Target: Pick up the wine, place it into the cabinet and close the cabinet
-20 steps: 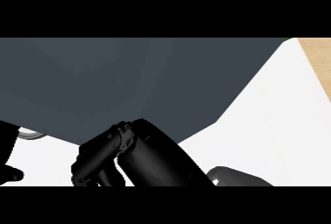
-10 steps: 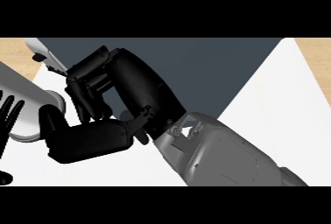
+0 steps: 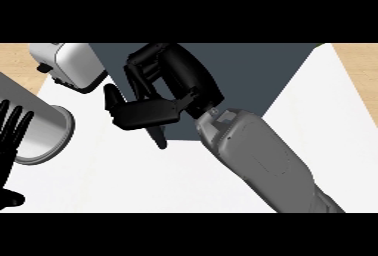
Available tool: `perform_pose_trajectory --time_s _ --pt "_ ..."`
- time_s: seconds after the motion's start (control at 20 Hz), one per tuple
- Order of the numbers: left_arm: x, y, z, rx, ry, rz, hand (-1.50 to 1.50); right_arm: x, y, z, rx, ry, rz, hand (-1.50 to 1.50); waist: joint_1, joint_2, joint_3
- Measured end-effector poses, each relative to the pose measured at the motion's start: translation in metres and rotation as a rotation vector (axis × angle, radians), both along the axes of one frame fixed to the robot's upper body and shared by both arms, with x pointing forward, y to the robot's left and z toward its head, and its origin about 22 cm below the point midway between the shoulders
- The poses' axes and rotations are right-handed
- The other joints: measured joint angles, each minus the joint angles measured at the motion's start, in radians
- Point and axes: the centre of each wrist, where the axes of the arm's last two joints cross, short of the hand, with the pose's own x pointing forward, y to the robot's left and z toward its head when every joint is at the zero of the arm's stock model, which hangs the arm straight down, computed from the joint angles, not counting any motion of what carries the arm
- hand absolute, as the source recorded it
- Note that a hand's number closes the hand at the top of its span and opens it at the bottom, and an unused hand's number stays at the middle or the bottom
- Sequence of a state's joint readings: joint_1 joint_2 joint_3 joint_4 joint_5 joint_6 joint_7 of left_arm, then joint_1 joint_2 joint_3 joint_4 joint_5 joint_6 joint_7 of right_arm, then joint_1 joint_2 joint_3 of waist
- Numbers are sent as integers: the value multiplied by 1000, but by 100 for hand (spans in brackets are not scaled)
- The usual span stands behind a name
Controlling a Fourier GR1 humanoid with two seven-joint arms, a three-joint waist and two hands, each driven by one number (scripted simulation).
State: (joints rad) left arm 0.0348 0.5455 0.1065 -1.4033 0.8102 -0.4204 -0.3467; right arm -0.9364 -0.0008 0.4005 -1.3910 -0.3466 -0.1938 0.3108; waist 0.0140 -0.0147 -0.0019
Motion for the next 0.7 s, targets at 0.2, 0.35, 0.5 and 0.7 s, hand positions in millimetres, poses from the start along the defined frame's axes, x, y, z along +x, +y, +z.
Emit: perform_pose_trajectory --time_s 0.2,0.35,0.5,0.7 --pt "4 6 2 -4 6 7 -150 9 -4 -6 -5 -30 32 150 2 -10 -3" --pt "5 3 0 -10 7 0 -150 16 -7 -10 -9 -46 47 150 6 -16 -4" --pt "6 7 0 -9 6 -7 -150 20 -10 -13 -20 -72 54 150 9 -21 -6" --pt "9 3 2 -12 -2 -20 -150 26 -17 -16 -28 -96 85 150 17 -25 -10"
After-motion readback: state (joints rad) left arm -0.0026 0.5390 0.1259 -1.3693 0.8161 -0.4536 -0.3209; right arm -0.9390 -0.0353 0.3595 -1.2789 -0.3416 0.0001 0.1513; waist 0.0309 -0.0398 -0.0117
